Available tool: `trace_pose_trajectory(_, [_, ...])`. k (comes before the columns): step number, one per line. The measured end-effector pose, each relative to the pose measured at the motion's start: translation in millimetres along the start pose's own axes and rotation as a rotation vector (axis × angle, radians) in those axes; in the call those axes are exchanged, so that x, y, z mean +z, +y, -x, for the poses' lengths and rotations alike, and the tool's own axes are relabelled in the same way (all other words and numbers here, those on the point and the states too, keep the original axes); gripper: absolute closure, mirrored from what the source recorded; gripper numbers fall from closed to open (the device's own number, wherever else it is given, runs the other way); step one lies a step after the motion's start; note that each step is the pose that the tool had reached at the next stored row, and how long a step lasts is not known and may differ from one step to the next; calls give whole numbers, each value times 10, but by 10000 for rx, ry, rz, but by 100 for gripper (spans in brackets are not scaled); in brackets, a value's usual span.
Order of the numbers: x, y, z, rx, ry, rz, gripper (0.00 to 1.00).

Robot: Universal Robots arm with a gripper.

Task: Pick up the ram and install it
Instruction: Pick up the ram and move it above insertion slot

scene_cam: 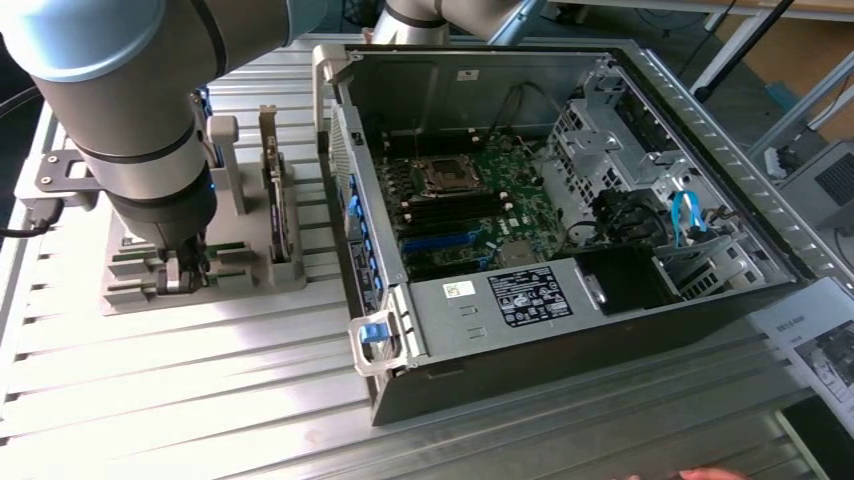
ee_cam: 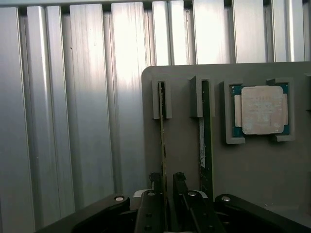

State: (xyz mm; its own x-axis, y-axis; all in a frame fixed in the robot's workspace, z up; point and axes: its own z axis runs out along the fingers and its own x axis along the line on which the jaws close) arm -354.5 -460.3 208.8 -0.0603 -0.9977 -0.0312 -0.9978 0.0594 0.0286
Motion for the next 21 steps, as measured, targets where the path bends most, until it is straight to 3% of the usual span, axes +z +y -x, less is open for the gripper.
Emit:
trace_pose_trajectory(14, [-1, -6, 0, -1, 1, 2, 76])
trace_pose_trajectory(16, [-1, -6, 0, -2, 1, 1, 78])
trace_pose_trajectory(18, [-1, -6, 0, -2, 1, 1, 88])
trace_pose_trajectory(21, [-1, -6, 0, -2, 1, 1, 88])
